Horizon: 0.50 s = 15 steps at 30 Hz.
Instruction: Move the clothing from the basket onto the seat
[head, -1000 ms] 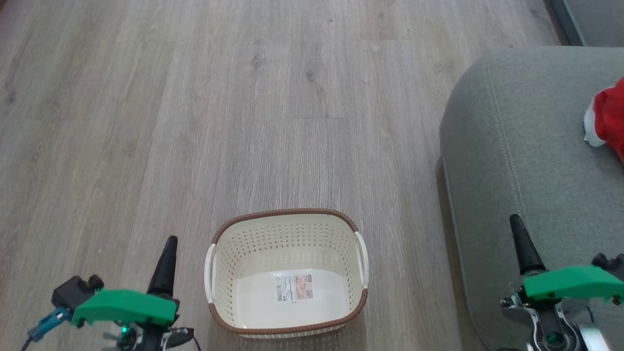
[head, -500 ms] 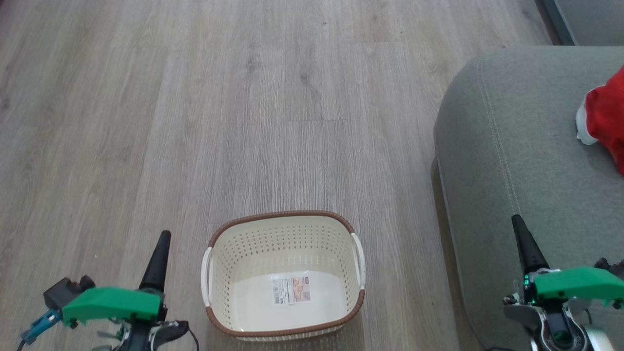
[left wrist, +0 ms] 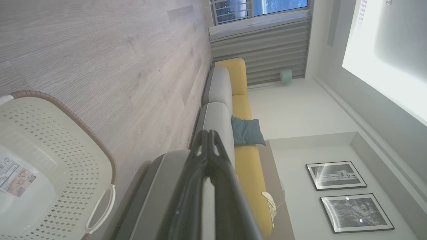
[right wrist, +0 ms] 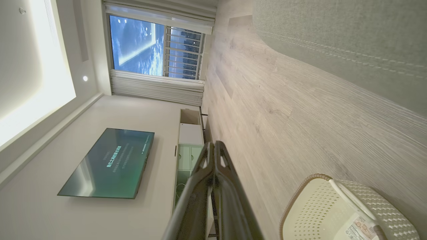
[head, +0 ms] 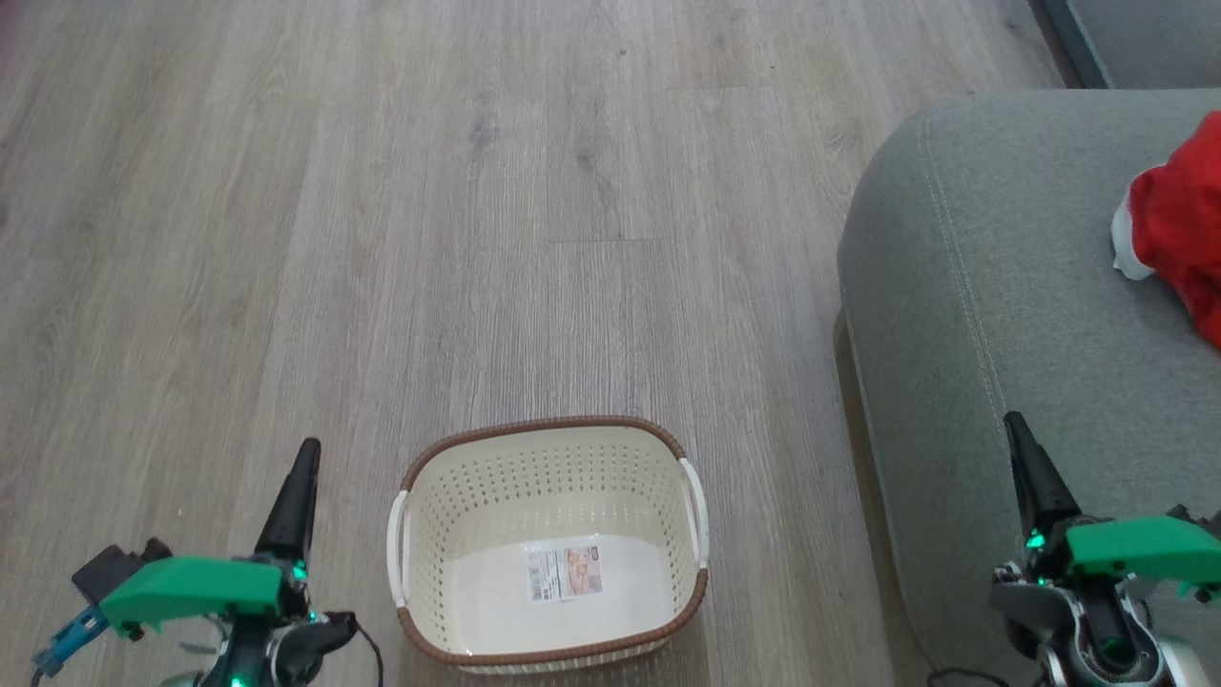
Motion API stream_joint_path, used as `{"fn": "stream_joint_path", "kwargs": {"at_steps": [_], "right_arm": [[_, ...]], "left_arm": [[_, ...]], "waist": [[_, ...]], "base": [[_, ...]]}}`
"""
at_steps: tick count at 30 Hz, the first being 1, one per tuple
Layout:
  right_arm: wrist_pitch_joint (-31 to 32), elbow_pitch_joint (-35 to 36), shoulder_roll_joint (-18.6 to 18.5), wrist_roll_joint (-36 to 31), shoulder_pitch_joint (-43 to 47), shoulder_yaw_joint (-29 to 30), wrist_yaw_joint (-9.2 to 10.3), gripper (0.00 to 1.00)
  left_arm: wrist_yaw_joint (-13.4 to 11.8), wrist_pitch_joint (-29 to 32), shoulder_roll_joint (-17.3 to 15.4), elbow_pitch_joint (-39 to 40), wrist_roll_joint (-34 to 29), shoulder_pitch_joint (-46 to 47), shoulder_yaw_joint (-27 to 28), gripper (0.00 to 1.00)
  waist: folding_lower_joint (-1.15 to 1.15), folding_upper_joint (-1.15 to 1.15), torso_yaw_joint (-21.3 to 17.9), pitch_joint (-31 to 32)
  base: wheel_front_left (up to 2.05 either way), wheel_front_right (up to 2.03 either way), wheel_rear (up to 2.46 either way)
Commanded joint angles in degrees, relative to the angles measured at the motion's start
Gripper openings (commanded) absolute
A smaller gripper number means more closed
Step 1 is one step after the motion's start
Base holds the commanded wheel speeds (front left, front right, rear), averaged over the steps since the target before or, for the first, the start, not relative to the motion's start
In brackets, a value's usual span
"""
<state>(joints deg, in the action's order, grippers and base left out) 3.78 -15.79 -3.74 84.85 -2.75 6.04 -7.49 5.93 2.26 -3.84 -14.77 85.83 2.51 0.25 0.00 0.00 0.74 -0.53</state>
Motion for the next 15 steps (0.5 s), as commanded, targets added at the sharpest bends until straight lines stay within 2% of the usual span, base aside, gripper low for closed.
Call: {"fn": "stream_joint_path", "kwargs": {"at_steps": [1,15], "right_arm": [[0.7,1.9,0.2,1.7,-3.1,-0.6,0.0,0.0],[2.5,1.8,0.6,7.5,-3.4,0.2,0.0,0.0]], "left_arm": [[0.6,0.5,-0.8,1.4,1.9,3.0,2.5,0.0],[1.6,2.4,-0.7,0.8,8.2,3.5,4.0,0.0]], "waist": [[0.0,0.0,-0.1,0.1],[0.0,0.0,-0.7,0.3]], "base": [[0.0,0.0,0.0],[0.0,0.0,0.0]]}}
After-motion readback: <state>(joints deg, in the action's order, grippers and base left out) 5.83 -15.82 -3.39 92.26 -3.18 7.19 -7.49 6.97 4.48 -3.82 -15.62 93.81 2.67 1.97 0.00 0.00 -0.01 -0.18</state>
